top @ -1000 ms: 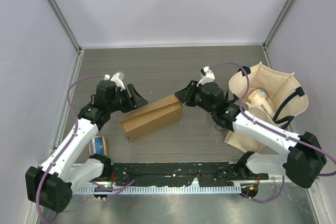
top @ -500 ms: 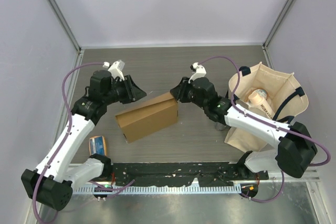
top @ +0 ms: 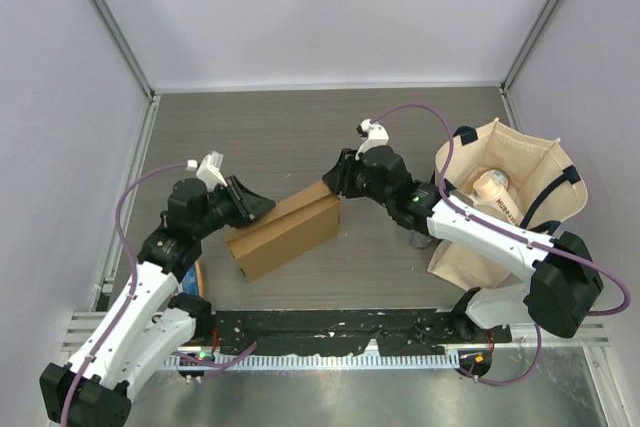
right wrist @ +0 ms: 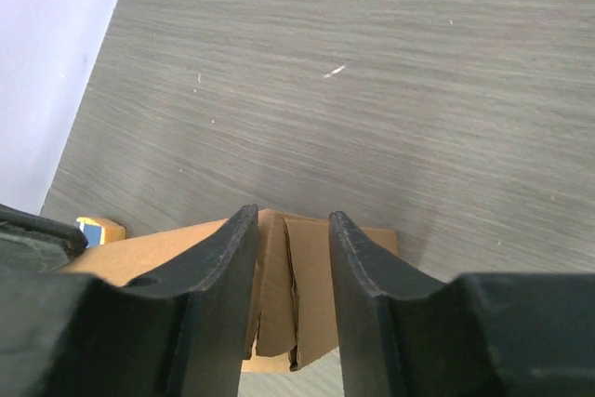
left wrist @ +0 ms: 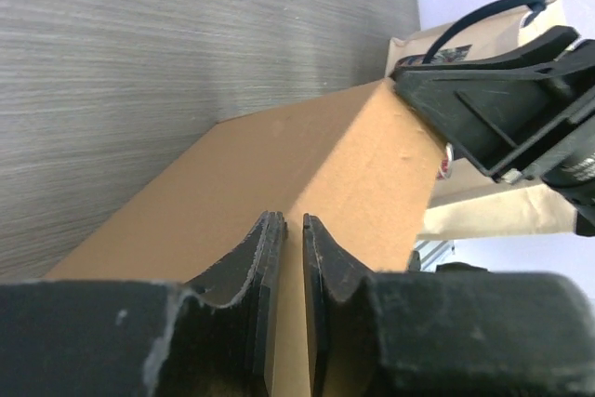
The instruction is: Fold the paper box
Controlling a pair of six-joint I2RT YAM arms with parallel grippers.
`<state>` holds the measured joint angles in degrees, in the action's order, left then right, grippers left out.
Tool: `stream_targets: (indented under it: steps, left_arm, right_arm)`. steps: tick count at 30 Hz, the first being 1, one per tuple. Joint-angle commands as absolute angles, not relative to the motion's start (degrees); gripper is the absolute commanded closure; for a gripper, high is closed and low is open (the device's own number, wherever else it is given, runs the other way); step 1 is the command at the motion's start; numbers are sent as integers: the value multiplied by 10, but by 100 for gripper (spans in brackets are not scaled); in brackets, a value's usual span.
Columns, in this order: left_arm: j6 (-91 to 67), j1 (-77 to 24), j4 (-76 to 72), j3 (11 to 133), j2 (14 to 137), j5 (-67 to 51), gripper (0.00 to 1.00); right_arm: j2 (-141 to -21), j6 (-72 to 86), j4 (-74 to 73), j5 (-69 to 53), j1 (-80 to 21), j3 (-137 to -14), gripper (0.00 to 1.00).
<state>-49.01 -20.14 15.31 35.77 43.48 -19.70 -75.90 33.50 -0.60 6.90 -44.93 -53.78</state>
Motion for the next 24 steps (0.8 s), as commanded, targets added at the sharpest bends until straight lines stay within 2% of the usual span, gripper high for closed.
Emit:
stream_targets:
  steps: [1,5,8,13,16,20,24]
  left_arm:
    - [-502,-204,184,342,432,-163,80]
    - [-476,-204,206,381,451,-165,77]
    - [-459,-204,224,411,467,-169,70]
    - [-415,-204,258,471,486,-163,50]
    - [-389,-204,297,510,490,-159,44]
    - [-385,-204,309,496,479,-177,47]
    - [-426,-205,277,427,453,-205,57]
  right_arm:
    - [-766,305,-86,61,-448,-582,54]
    - [-755,298,-100,7,-428,-611,38]
    - [-743,278,-101,-40,-426,-620,32]
    - [-738,261,-76,-83,-427,-598,29]
    - [-734,247,-42,-82,-438,-564,28]
    - [-718,215,33,-30,-460,-491,28]
    - [-704,183,114,58,-482,-406,28]
